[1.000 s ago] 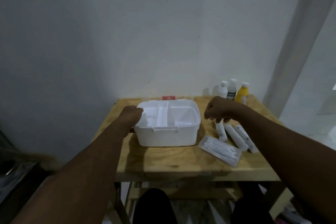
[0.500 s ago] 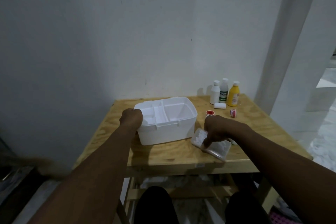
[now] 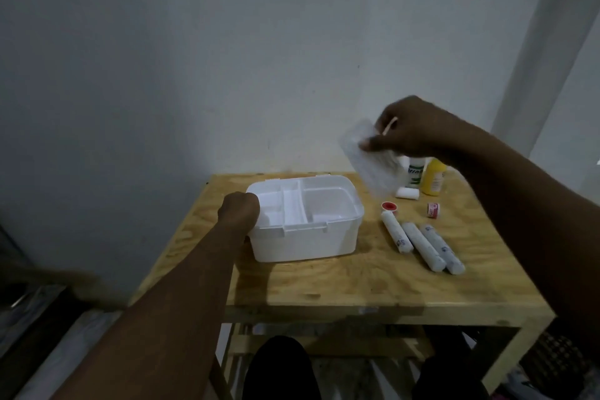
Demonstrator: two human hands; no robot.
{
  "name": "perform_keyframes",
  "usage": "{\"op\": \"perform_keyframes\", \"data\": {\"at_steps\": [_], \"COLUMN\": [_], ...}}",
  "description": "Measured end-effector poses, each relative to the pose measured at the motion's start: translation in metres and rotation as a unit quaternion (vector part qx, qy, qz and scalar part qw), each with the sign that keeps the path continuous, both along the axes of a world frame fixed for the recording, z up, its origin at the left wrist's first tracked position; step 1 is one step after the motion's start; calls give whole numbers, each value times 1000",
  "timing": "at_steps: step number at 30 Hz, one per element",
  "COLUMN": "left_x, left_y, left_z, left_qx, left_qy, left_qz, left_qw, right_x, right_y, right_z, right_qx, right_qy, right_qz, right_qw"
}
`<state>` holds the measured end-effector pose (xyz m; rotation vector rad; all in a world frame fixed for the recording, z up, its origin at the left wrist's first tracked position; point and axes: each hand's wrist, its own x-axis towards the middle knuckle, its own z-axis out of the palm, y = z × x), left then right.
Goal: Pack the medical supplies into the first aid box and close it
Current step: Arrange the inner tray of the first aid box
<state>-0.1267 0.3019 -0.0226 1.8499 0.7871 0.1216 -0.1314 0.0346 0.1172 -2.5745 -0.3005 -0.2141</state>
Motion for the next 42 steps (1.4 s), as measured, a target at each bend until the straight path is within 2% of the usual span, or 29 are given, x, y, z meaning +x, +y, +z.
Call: {"op": "perform_keyframes", "data": {"at_steps": [2, 4, 11, 14, 19, 22, 27, 33, 42], "left_x": [0, 2, 3, 4, 7, 7, 6, 5, 3], "left_y": [-1, -1, 2, 3, 2, 2, 2, 1, -1], "left_z": [-1, -3, -7, -9, -9, -9, -9, -7, -5], "left_qx": [-2, -3, -6, -5, -1, -5, -9, -6, -13], "left_qy": [-5, -9, -20, -26, -22, -23, -26, -20, -21], "left_qz": [0, 1, -5, -10, -12, -13, -13, -10, -11], "left_qw": [1000, 1000, 1000, 1000, 1000, 1000, 1000, 1000, 1000], "right_x": [11, 20, 42, 45, 47, 47, 41, 39, 51], "right_y": [25, 50, 96, 101, 101, 103, 104, 104, 121], "right_z": [-10, -31, -98, -109, -118, -123, -101, -90, -114], "right_qx": [57, 61, -44, -84, -157, -172, -100, 79, 262], "right_qy": [-10, 27, 95, 134, 124, 154, 223, 350, 377], "right_qz": [-5, -19, -35, -24, -14, -18, -31, -59, -91], "right_qw": [998, 998, 994, 987, 980, 973, 969, 932, 884]}}
